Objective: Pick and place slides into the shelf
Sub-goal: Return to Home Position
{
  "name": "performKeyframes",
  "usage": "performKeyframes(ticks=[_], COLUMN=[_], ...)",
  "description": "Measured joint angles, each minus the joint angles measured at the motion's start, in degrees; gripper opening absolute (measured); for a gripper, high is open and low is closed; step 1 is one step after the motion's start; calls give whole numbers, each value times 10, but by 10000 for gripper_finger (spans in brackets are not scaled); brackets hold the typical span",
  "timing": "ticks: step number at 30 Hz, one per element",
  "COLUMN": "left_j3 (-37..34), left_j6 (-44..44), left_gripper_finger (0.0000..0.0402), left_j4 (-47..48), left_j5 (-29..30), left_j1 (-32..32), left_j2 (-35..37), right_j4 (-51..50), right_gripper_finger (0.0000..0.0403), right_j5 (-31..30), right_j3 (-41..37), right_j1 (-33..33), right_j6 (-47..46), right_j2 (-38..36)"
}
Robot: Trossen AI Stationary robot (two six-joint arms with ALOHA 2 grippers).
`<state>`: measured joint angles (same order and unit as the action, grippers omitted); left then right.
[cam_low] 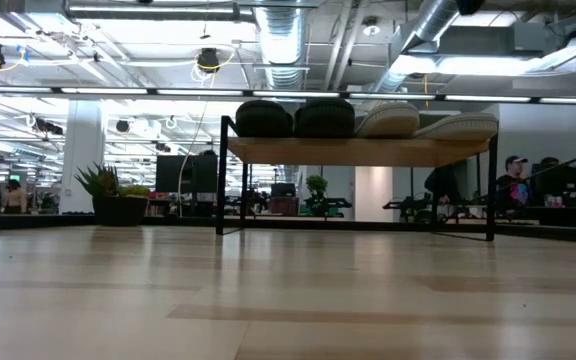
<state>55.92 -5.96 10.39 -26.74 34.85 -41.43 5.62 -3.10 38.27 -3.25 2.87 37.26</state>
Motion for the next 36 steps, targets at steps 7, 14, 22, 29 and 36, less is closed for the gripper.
performKeyframes(ticks=[7, 14, 22, 29, 36], left_j3=[-187, -290, -370, -425, -466], left_j6=[93, 143, 154, 173, 182], left_gripper_finger=[0, 0, 0, 0, 0], left_j4=[-91, -118, -114, -173, -194], left_j5=[7, 84, 161, 255, 401], left_j1=[-26, -70, -149, -252, -387], left_j2=[126, 231, 278, 280, 280], right_j4=[12, 28, 41, 39, -3], right_gripper_finger=[0, 0, 0, 0, 0], right_j5=[4, 19, 18, 18, 18], right_j3=[-78, -148, -224, -274, -295], right_j1=[0, -1, 1, 1, 1], right_j6=[-29, -62, -80, -103, -115], right_j2=[-51, -112, -179, -242, -292])
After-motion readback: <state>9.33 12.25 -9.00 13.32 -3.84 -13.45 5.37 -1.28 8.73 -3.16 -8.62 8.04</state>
